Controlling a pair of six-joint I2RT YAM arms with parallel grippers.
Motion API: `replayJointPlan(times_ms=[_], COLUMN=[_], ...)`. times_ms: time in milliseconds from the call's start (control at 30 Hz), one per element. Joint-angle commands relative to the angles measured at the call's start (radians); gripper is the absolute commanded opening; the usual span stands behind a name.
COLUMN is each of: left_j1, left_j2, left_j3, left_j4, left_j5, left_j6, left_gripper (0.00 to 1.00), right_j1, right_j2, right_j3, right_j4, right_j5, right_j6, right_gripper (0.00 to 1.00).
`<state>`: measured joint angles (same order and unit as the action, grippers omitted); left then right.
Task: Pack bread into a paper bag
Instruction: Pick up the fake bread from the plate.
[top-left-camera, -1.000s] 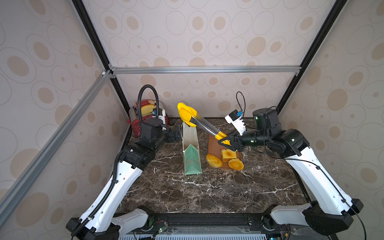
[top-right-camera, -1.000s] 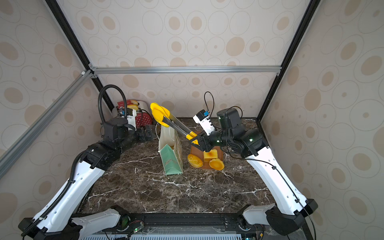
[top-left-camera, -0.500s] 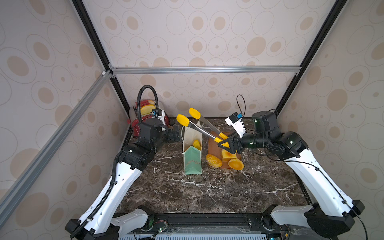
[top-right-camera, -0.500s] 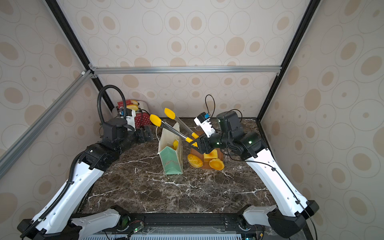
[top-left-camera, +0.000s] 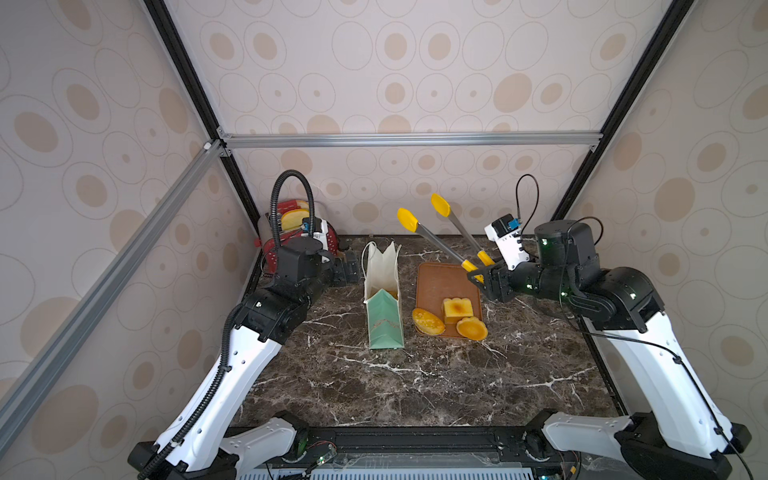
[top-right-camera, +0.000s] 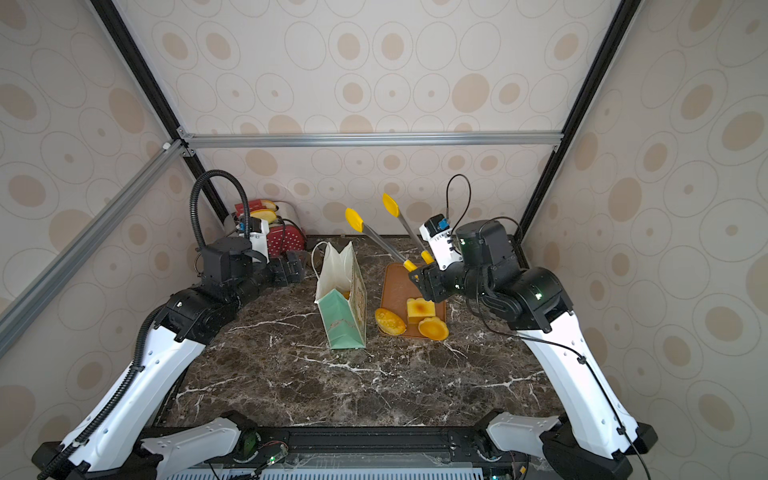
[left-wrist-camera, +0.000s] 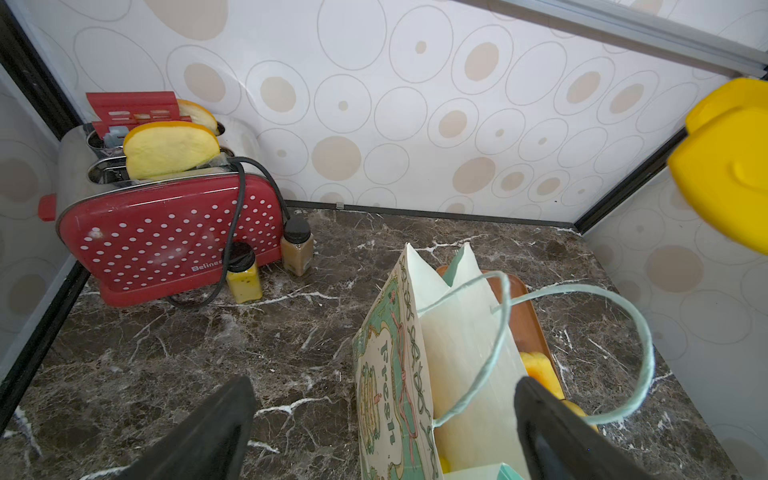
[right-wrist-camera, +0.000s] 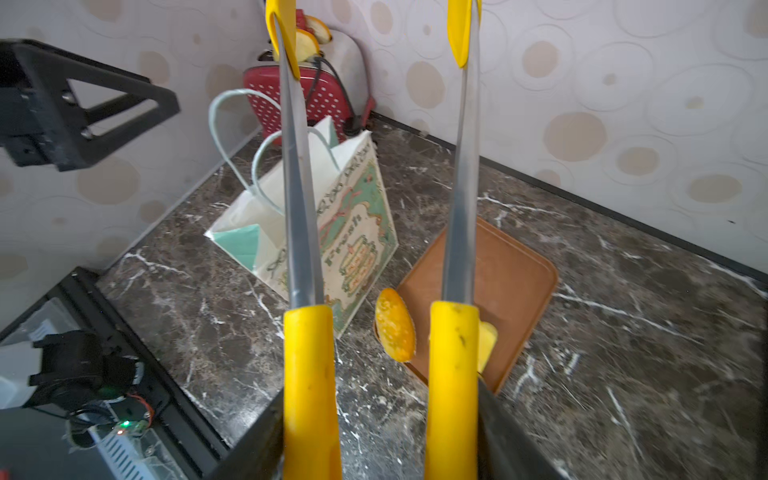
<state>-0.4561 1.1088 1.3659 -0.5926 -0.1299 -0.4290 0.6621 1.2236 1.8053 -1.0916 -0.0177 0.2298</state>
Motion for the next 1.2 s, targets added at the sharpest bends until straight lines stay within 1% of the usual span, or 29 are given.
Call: replayJointPlan(times_ms=[0, 200, 233, 333, 467, 533, 667, 767, 967, 1167], left_j1=[-0.007, -0.008, -0.008, -0.007, -0.007, -0.007, -0.008, -0.007, -0.009, -0.007], left_j2=[-0.008, 0.005, 0.01, 0.024, 0.035, 0.044, 0.058, 0.064, 0.053, 0.042], left_j3=[0.035, 0.027, 0.027, 0.024, 0.011, 0.01, 0.013, 0.013, 0.016, 0.022], left_j4=[0.0, 0.017, 0.015, 0.031, 0.051, 0.054, 0.063, 0.065, 0.053, 0.036], left_j5=[-0.007, -0.001, -0.001, 0.007, 0.022, 0.024, 0.033, 0.039, 0.029, 0.022], left_j6=[-0.001, -0.007, -0.009, -0.014, -0.02, -0.02, -0.02, -0.022, -0.016, -0.007], left_gripper=[0.99, 0.99, 0.99, 0.99, 0.99, 0.99, 0.99, 0.99, 0.99, 0.99], right_j1=[-0.037, -0.079, -0.08, -0.079, -0.075, -0.069, -0.014, 0.011, 0.012, 0.011], right_j2=[-0.022, -0.033, -0.031, -0.039, -0.076, -0.076, -0.057, -0.034, 0.03, 0.087], right_j3=[0.027, -0.022, -0.048, -0.148, -0.289, -0.333, -0.379, -0.408, -0.445, -0.468], right_j4=[-0.116, -0.274, -0.294, -0.317, -0.322, -0.329, -0.317, -0.283, -0.219, -0.142], right_j5=[0.164, 0.193, 0.175, 0.066, -0.037, -0.076, -0.109, -0.102, -0.055, -0.055], right_j6=[0.023, 0.045, 0.047, 0.061, 0.044, 0.026, 0.006, -0.006, -0.038, -0.062], right_gripper=[0.61, 0.61, 0.61, 0.6, 0.58, 0.58, 0.58, 0.58, 0.59, 0.59])
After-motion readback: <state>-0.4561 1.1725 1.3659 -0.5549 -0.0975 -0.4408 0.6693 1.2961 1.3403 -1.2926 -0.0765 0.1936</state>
